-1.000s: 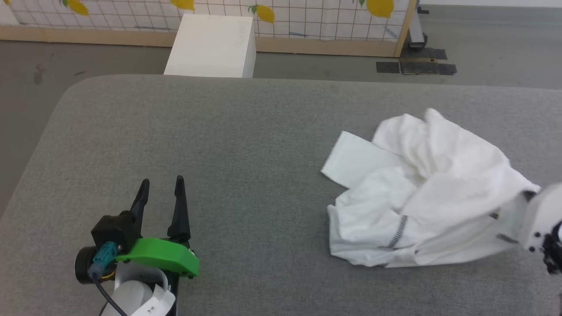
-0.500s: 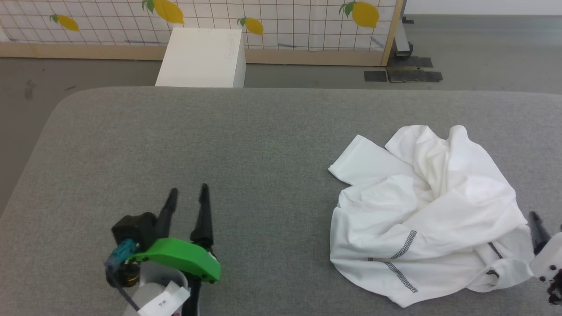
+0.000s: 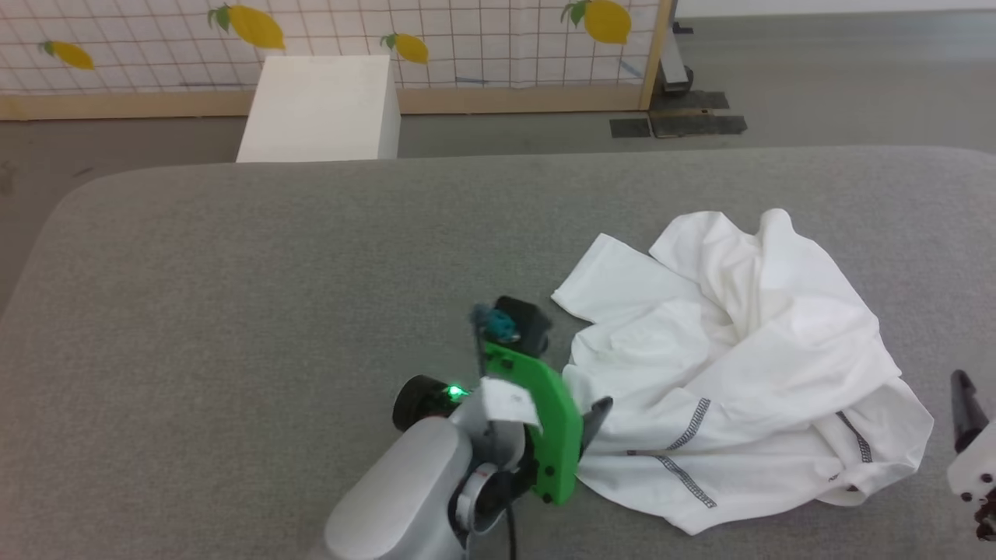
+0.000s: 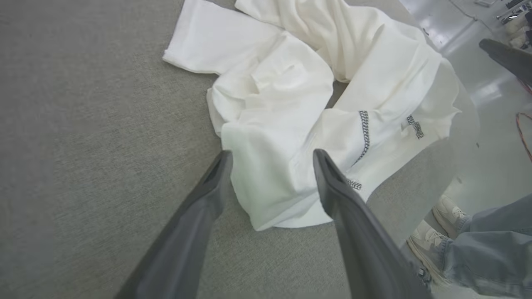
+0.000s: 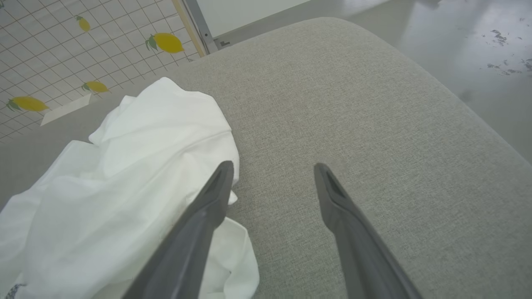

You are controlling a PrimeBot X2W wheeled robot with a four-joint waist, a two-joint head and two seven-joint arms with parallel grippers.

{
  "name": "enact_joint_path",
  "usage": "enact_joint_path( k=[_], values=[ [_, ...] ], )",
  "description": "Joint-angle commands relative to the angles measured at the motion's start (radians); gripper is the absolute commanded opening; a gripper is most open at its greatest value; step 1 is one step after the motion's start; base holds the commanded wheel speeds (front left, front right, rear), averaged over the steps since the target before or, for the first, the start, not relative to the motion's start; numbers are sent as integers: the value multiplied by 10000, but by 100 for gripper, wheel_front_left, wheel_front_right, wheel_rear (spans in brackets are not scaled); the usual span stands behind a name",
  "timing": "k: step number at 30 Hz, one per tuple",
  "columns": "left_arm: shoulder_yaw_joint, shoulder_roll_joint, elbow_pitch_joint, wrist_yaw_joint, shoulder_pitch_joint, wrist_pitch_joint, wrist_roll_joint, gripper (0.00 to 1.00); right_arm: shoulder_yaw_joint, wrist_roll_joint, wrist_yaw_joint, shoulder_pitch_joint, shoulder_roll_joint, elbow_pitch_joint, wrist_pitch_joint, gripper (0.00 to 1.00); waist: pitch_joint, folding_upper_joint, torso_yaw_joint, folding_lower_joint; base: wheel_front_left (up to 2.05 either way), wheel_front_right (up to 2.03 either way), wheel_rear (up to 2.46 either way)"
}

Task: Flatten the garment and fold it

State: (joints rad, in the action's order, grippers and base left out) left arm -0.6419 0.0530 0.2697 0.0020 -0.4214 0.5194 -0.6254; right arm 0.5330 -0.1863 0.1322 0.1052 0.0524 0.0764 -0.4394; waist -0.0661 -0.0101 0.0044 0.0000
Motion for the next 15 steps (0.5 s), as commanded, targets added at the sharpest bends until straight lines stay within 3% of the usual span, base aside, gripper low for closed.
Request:
enact_joint_path(
  k=[1, 10, 11, 13, 15],
  values=[
    [-261, -12, 200, 111, -413, 399, -76, 100, -115, -51, -15, 23, -20, 60, 76, 100, -281, 98, -326, 0, 0, 0, 0],
    [-1498, -25, 1544, 663, -1477, 1314, 525, 100, -363, -78, -15, 238, -21, 208, 235, 100, -917, 98, -963, 0, 0, 0, 0],
    [-1520, -25, 1638, 703, -1515, 1249, 493, 29, -382, -86, -15, 252, -21, 240, 263, 100, -970, 98, -1003, 0, 0, 0, 0],
    [-1544, -26, 1709, 708, -1565, 1109, 355, 0, -386, -85, -15, 273, -21, 303, 313, 100, -1048, 98, -1018, 0, 0, 0, 0],
    [-1419, -26, 1586, 699, -1583, 850, 2, 0, -369, -51, -15, 272, -21, 392, 348, 100, -1072, 98, -988, 0, 0, 0, 0]
  ],
)
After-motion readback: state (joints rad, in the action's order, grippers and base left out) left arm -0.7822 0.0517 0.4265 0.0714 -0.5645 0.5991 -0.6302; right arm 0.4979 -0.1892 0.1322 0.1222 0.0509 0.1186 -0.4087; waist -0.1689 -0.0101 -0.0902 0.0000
